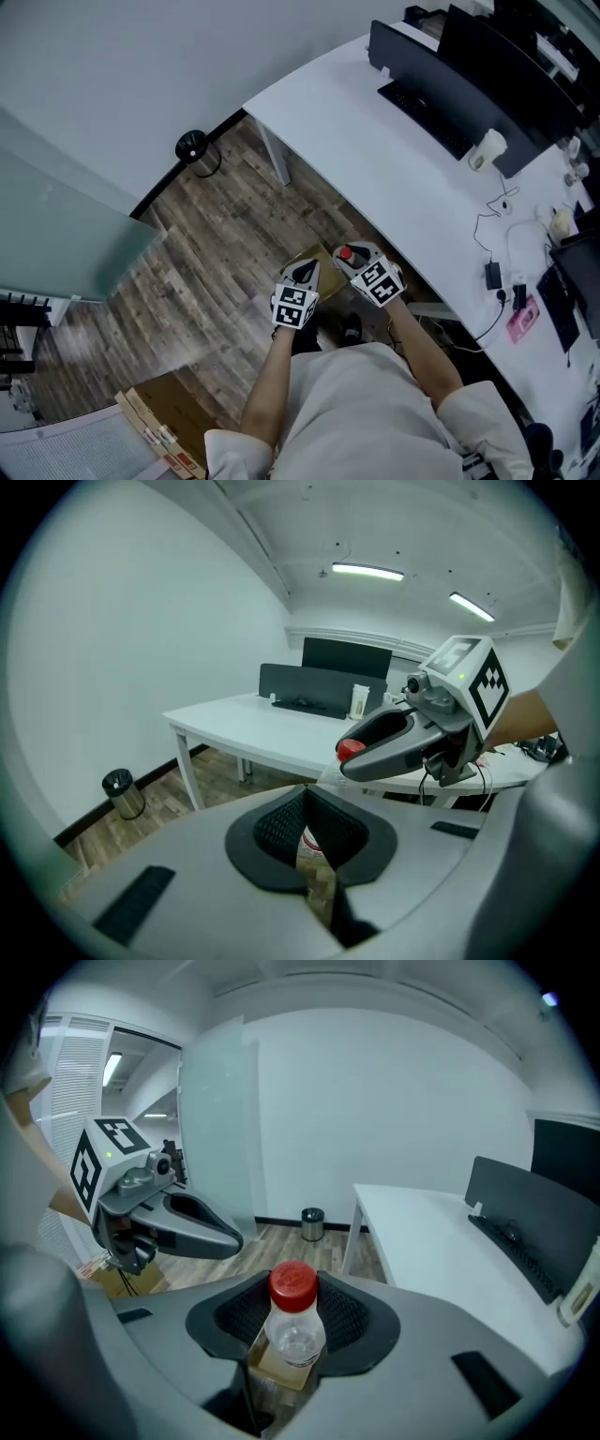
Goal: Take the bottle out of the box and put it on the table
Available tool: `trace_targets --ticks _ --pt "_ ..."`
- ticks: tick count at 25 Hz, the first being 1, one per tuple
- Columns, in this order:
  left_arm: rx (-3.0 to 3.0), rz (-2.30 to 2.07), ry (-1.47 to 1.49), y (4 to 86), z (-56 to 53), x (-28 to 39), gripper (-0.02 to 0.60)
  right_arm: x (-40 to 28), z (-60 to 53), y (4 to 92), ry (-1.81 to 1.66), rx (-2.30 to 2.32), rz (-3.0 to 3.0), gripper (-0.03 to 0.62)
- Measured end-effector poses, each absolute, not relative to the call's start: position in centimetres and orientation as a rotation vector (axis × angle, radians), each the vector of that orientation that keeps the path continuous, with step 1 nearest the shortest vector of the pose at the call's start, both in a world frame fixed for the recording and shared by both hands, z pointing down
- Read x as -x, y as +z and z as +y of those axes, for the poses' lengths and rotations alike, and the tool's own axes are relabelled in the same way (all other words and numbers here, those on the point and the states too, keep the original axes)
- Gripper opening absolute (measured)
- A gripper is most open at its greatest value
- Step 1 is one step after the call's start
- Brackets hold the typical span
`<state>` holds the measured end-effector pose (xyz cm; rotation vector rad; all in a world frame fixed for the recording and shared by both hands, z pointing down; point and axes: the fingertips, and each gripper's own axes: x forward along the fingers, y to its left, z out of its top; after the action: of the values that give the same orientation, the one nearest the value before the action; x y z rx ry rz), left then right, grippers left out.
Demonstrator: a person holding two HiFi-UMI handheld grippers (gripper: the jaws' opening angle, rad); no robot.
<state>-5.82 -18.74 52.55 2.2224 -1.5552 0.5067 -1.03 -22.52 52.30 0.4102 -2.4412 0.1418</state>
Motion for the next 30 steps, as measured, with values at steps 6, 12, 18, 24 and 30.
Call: trace_targets --ticks 6,12,18,24,30 --pt "-2.315 -1.538 0.497 49.9 -18.8 1.7 0.012 -1.3 -22.1 46.3 0.005 -0.343 -2.517 0.181" --pt "-2.421 -1.456 0.489 48.0 -21.1 -2.9 0.012 -5.2 -24.5 42.8 0.022 -0.428 -2.552 0.181" --pt "-2.534 -1.399 0.539 46.1 -23.1 -6.7 0.012 -10.3 -27.1 40.1 0.1 -0.559 -2.595 0.181" --pt "-2.573 -1.353 0.517 45.3 -23.7 -9.4 0.012 -16.0 -31.1 39.4 0.141 -0.707 -2.553 0.181" --pt "-2.561 -1.339 0.534 46.2 -22.7 -9.9 0.012 -19.7 -34.2 41.2 0.171 -0.831 -2.462 0.181"
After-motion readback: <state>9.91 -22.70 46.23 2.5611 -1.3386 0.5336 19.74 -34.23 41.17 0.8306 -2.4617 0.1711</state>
